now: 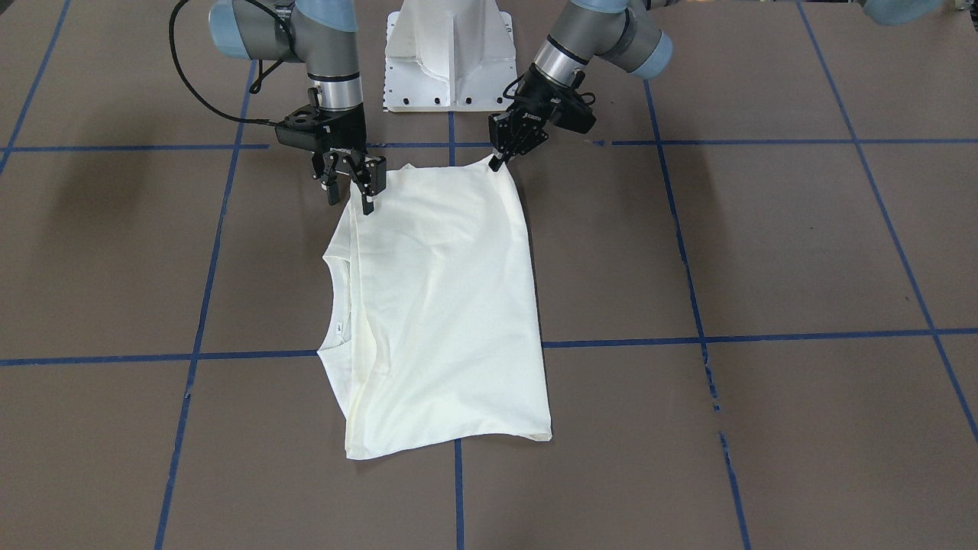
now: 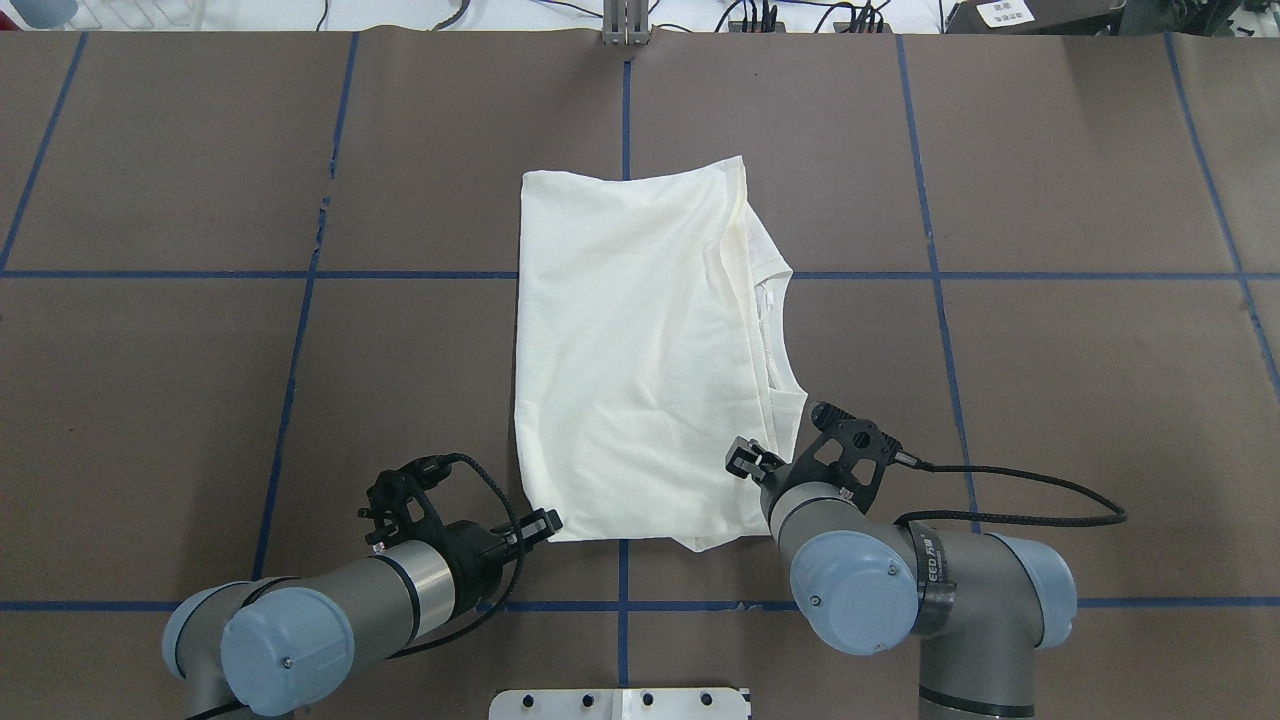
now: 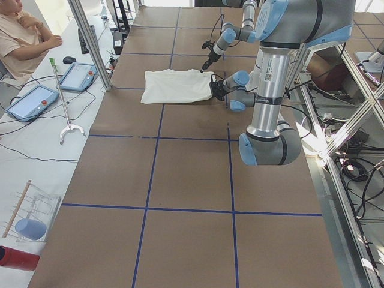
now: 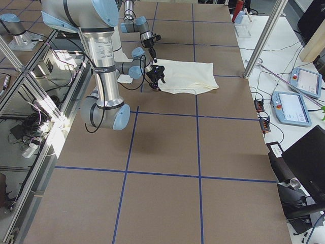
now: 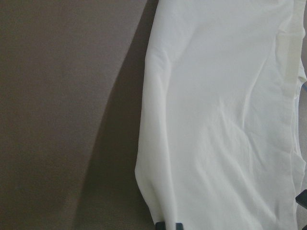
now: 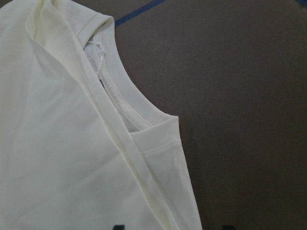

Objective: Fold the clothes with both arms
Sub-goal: 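Lower both grippers and grasp the near edge of the folded shirt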

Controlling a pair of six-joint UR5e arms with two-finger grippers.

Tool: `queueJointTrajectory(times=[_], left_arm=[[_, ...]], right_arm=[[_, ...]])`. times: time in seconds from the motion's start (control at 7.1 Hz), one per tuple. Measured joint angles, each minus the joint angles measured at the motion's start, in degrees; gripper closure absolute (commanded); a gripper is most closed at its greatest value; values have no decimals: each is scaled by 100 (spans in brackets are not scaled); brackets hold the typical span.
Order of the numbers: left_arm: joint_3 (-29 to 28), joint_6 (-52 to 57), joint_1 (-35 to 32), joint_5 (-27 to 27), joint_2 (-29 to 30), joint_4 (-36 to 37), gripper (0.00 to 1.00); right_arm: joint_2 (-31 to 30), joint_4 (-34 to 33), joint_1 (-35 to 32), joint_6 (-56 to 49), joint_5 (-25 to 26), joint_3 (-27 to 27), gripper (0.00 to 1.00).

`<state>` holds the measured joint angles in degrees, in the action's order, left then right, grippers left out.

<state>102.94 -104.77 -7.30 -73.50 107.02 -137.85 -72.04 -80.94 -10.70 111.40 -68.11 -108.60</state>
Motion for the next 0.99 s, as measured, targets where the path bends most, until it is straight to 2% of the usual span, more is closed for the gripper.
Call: queueJointTrajectory(times=[0.7, 0.84, 0.99], left_arm=[[7, 2, 0, -6, 3, -9, 100], [7, 1, 1, -6, 3, -9, 100], [7, 0, 0, -6, 4, -11, 100]], right_arm=[[6, -1, 58, 31, 7, 35, 32], [6, 1, 67, 37, 8, 38, 44], [6, 5, 72, 66, 8, 40, 77]])
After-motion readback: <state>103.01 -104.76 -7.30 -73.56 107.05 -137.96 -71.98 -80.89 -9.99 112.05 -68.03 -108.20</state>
